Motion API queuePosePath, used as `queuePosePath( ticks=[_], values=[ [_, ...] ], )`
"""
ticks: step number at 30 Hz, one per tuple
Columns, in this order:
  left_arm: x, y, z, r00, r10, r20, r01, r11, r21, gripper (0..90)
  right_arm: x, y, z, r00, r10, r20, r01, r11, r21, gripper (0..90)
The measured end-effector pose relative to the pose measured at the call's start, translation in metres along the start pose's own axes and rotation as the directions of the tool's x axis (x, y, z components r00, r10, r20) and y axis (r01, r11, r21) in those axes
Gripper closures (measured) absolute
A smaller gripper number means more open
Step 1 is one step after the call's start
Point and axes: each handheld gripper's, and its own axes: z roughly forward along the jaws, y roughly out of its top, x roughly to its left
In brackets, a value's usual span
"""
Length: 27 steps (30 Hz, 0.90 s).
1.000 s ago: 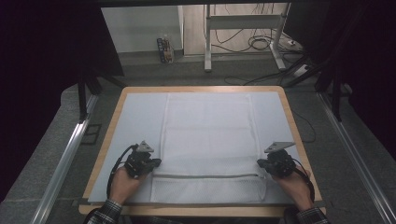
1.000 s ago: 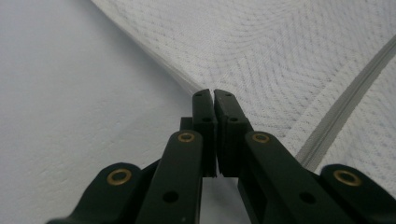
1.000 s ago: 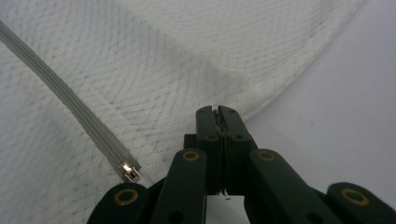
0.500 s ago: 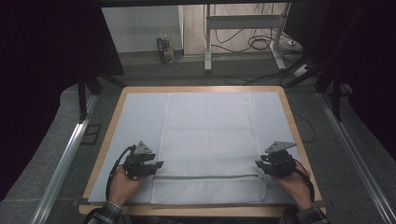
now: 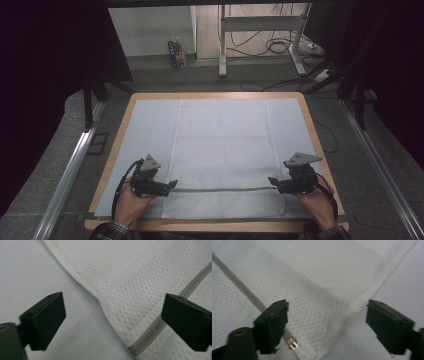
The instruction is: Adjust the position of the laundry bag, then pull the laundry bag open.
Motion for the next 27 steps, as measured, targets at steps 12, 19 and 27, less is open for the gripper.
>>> queuePosePath(
  ticks=[12, 19, 27],
  values=[
    [0.0, -0.002, -0.001, 1.0, -0.003, -0.003, 0.003, 1.0, -0.002, 0.2, 0.0, -0.006, 0.003, 0.9987, -0.004, -0.052, 0.004, 1.0, 0.0, 2.1],
    [-0.002, -0.002, 0.002, 0.9994, 0.03, -0.017, -0.029, 0.9995, 0.014, 0.2, -0.001, -0.007, 0.004, 0.9977, 0.004, -0.067, -0.002, 1.0, 0.024, 0.0],
    [-0.004, -0.002, 0.004, 0.9981, 0.052, -0.034, -0.051, 0.9983, 0.03, 0.5, -0.001, -0.011, 0.0, 0.9964, 0.023, -0.082, -0.019, 0.999, 0.043, 0.0]
  ],
)
